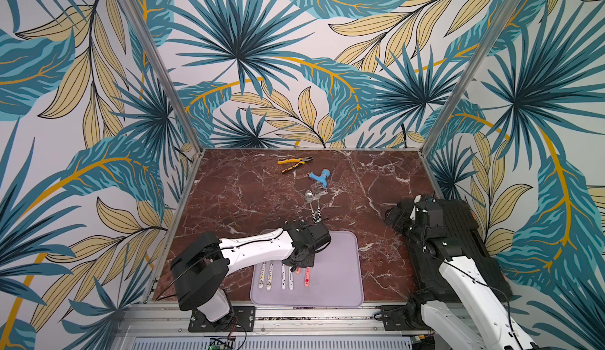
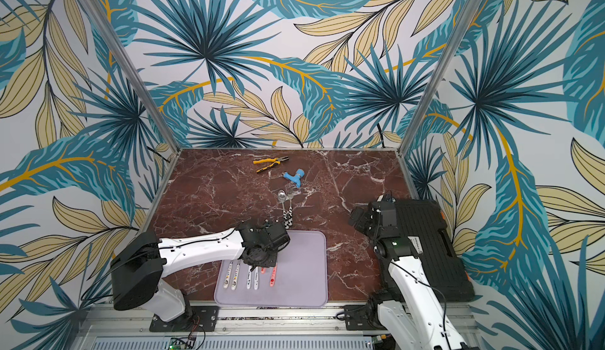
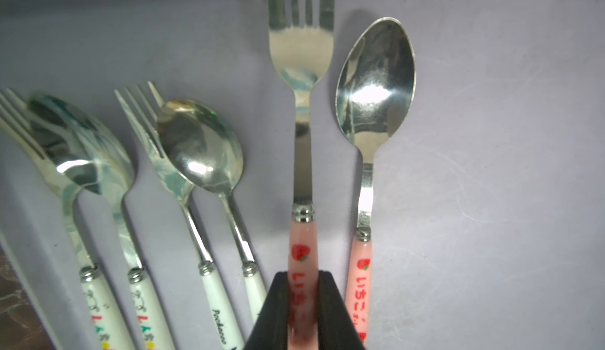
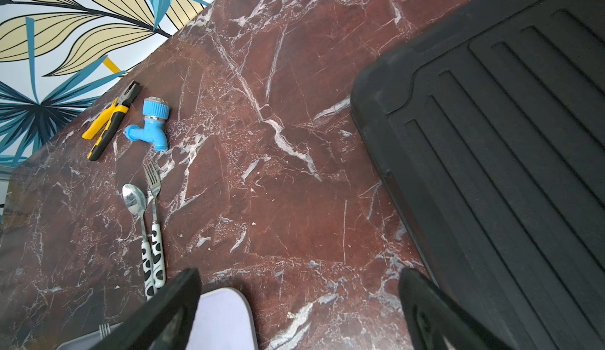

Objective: Set the spoon and fork side by side
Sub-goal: Adjust the spoon on the tray.

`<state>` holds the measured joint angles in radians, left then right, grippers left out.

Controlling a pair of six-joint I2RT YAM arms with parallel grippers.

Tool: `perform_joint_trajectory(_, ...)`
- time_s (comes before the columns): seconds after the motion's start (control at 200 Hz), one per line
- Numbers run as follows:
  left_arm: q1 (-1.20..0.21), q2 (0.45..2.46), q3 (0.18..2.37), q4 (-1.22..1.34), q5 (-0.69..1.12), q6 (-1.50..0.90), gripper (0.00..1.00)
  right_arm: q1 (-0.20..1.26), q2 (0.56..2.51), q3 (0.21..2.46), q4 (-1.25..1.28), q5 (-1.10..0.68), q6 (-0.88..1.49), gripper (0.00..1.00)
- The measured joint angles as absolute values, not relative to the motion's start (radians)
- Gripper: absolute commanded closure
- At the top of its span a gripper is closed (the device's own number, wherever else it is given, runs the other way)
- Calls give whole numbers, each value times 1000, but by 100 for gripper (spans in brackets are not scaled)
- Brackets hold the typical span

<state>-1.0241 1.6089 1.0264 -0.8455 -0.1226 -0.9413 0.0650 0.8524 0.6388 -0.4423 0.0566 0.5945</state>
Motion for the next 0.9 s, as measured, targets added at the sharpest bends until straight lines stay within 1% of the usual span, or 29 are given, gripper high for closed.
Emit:
perform_joint_trajectory(0.245,-1039,1630,1006,-802,-84,-973,100,65,853,639,-443,57,595,0)
perform_joint_trajectory(0.901,-1056,1626,962,-752,-59,-1002,100,65,866,639,-442,56,595,0)
